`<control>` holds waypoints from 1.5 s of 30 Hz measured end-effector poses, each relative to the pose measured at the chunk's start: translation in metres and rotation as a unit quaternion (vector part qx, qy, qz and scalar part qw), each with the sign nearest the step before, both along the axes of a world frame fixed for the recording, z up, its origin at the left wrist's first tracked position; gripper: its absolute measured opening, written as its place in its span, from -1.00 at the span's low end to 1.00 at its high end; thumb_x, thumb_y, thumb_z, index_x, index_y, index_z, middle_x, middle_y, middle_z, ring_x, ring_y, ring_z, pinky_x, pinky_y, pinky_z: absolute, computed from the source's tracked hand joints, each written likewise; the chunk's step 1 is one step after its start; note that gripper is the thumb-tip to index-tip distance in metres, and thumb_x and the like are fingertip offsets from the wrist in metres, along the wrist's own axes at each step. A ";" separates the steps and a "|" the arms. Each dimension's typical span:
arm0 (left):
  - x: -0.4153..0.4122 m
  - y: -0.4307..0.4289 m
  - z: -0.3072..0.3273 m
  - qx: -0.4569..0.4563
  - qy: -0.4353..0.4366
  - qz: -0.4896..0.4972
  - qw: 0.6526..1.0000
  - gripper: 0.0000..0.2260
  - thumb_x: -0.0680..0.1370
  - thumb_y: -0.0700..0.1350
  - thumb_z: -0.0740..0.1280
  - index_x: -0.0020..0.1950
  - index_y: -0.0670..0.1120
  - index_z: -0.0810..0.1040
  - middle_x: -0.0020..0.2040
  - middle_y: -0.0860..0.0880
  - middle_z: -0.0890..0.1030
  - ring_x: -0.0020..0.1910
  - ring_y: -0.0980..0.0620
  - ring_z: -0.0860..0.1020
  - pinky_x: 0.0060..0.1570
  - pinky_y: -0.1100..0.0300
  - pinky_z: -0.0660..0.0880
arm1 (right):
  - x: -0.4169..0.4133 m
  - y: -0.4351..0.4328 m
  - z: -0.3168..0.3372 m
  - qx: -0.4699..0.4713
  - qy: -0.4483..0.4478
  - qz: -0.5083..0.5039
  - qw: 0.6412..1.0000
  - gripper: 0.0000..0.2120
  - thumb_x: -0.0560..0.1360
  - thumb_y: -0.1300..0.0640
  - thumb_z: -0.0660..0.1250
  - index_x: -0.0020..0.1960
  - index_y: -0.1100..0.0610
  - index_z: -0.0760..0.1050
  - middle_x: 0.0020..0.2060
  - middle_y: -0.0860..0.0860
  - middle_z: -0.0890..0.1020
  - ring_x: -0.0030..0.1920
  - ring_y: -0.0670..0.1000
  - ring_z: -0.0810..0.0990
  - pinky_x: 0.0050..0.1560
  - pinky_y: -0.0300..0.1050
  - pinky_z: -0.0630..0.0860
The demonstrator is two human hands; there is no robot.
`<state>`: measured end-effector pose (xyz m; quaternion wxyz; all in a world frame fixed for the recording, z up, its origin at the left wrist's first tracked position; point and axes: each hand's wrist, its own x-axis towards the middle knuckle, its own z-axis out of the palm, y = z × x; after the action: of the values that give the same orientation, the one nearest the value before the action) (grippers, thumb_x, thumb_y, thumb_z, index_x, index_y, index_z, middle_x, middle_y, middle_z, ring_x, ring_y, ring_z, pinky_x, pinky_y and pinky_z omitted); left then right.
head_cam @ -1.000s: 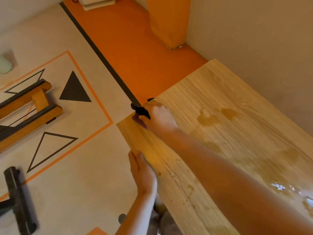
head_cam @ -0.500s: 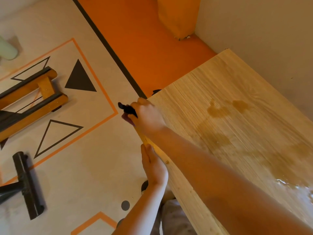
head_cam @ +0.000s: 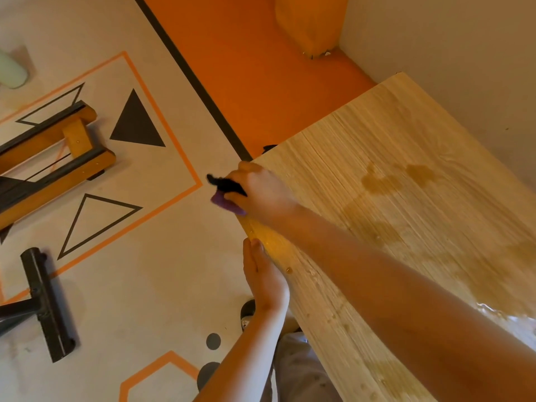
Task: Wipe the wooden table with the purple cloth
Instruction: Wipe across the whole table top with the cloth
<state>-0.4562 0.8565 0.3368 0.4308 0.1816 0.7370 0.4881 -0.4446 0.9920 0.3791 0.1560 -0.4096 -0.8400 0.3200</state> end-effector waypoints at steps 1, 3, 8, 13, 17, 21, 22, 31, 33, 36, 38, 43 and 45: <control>0.000 -0.001 -0.001 0.006 -0.003 0.003 1.000 -0.63 0.62 0.09 0.02 0.14 -0.16 0.43 -0.05 -0.10 0.57 -0.11 -0.08 0.57 -0.15 0.15 0.57 | 0.010 0.009 0.001 -0.006 -0.003 -0.020 1.000 -0.80 0.55 0.06 0.25 0.12 0.10 0.51 -0.08 -0.05 0.42 -0.10 -0.07 0.42 -0.18 -0.25 0.35; -0.001 -0.001 -0.005 0.016 -0.003 0.009 1.000 -0.65 0.56 0.10 0.02 0.02 -0.14 0.40 -0.16 -0.05 0.51 -0.18 -0.06 0.52 -0.21 0.17 0.51 | 0.035 0.027 0.001 -0.005 -0.009 -0.097 0.995 -0.80 0.54 0.08 0.28 0.13 0.12 0.51 -0.05 -0.02 0.45 -0.10 -0.06 0.43 -0.16 -0.23 0.36; -0.002 -0.001 -0.007 0.011 -0.003 0.016 1.000 -0.75 0.69 -0.06 0.01 -0.05 -0.10 0.41 -0.23 0.00 0.51 -0.27 0.05 0.53 -0.25 0.21 0.53 | 0.037 0.001 -0.003 -0.002 0.024 -0.140 0.990 -0.79 0.53 0.13 0.31 0.14 0.14 0.53 -0.04 -0.02 0.43 -0.10 -0.07 0.39 -0.23 -0.32 0.27; -0.003 0.001 -0.004 0.013 0.003 0.020 1.000 -0.77 0.68 -0.06 0.08 -0.05 -0.06 0.48 -0.23 0.00 0.56 -0.25 0.06 0.54 -0.15 0.08 0.53 | 0.014 -0.038 -0.005 0.002 0.022 -0.037 0.999 -0.76 0.52 0.11 0.32 0.15 0.17 0.54 -0.02 0.04 0.52 0.01 0.02 0.46 -0.12 -0.25 0.29; 0.000 -0.002 -0.004 0.017 -0.005 0.000 1.000 -0.54 0.50 0.13 0.10 0.17 -0.20 0.43 -0.07 -0.06 0.53 -0.14 -0.01 0.54 -0.18 0.17 0.51 | 0.057 0.004 0.001 -0.002 0.008 -0.129 0.992 -0.87 0.53 0.15 0.29 0.04 0.16 0.54 -0.11 -0.06 0.40 -0.24 -0.14 0.37 -0.30 -0.45 0.29; -0.001 -0.001 -0.004 0.032 0.000 -0.004 0.999 -0.54 0.49 0.12 0.12 0.21 -0.18 0.43 -0.02 -0.04 0.55 -0.08 0.03 0.55 -0.12 0.20 0.50 | 0.080 0.012 0.000 0.020 -0.020 -0.268 0.963 -0.86 0.52 0.15 0.32 0.01 0.21 0.53 -0.12 -0.04 0.40 -0.25 -0.04 0.42 -0.40 -0.38 0.25; -0.002 -0.001 -0.004 0.030 -0.008 -0.008 0.999 -0.60 0.51 0.11 0.13 0.18 -0.14 0.45 -0.05 -0.02 0.56 -0.11 0.07 0.56 -0.16 0.24 0.50 | 0.075 0.002 -0.001 0.020 -0.010 -0.252 0.968 -0.86 0.52 0.15 0.32 0.03 0.19 0.54 -0.11 -0.04 0.40 -0.21 -0.04 0.42 -0.37 -0.40 0.23; -0.096 0.039 0.000 0.060 0.063 -0.046 0.995 -0.82 0.65 -0.12 0.12 0.15 -0.12 0.46 -0.06 -0.02 0.58 -0.18 0.03 0.57 -0.22 0.17 0.46 | 0.050 -0.052 -0.001 -0.013 0.055 -0.127 0.990 -0.88 0.51 0.16 0.32 0.00 0.17 0.58 -0.19 -0.09 0.42 -0.22 -0.09 0.43 -0.24 -0.36 0.31; -0.114 0.064 0.007 0.081 0.170 -0.127 0.974 -0.80 0.62 -0.08 0.19 0.20 -0.10 0.45 0.09 0.01 0.53 -0.01 0.12 0.51 -0.05 0.24 0.44 | 0.079 -0.028 0.001 0.006 0.028 -0.200 0.979 -0.86 0.52 0.15 0.33 0.03 0.19 0.56 -0.19 -0.09 0.40 -0.27 -0.12 0.39 -0.35 -0.39 0.28; -0.120 0.112 0.014 0.102 0.324 -0.254 0.906 -0.74 0.61 -0.03 0.22 0.25 -0.12 0.45 0.18 -0.03 0.50 0.12 0.08 0.47 0.09 0.23 0.40 | 0.111 -0.006 0.000 0.007 -0.036 -0.296 0.954 -0.82 0.52 0.13 0.33 0.06 0.21 0.52 -0.11 -0.01 0.44 -0.23 -0.03 0.42 -0.40 -0.36 0.23; -0.112 0.137 0.015 0.096 0.353 -0.323 0.873 -0.72 0.62 0.02 0.19 0.25 -0.10 0.45 0.13 -0.01 0.54 0.09 0.05 0.50 0.03 0.19 0.43 | 0.107 -0.014 0.001 0.003 -0.037 -0.303 0.952 -0.83 0.51 0.13 0.34 0.05 0.19 0.53 -0.10 -0.01 0.46 -0.22 -0.03 0.44 -0.40 -0.35 0.24; -0.101 0.149 0.006 0.031 0.498 -0.389 0.774 -0.62 0.64 0.12 0.06 -0.16 -0.08 0.49 -0.31 -0.01 0.53 -0.31 -0.08 0.50 -0.40 0.14 0.32 | 0.061 -0.074 0.002 -0.027 0.028 -0.154 0.987 -0.93 0.49 0.12 0.35 -0.07 0.11 0.55 -0.18 -0.07 0.41 -0.21 -0.05 0.40 -0.37 -0.34 0.24; -0.102 0.147 0.007 0.047 0.486 -0.389 0.781 -0.60 0.62 0.13 0.03 -0.22 -0.09 0.46 -0.36 -0.02 0.51 -0.35 -0.09 0.49 -0.41 0.08 0.35 | 0.057 -0.079 0.001 -0.044 0.035 -0.131 0.990 -0.91 0.48 0.12 0.35 -0.06 0.13 0.55 -0.19 -0.10 0.39 -0.18 -0.07 0.37 -0.32 -0.32 0.22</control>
<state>-0.5586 1.0040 0.3438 0.1599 0.6857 0.6918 0.1601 -0.3872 0.9132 0.3800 0.2081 -0.5109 -0.7582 0.3475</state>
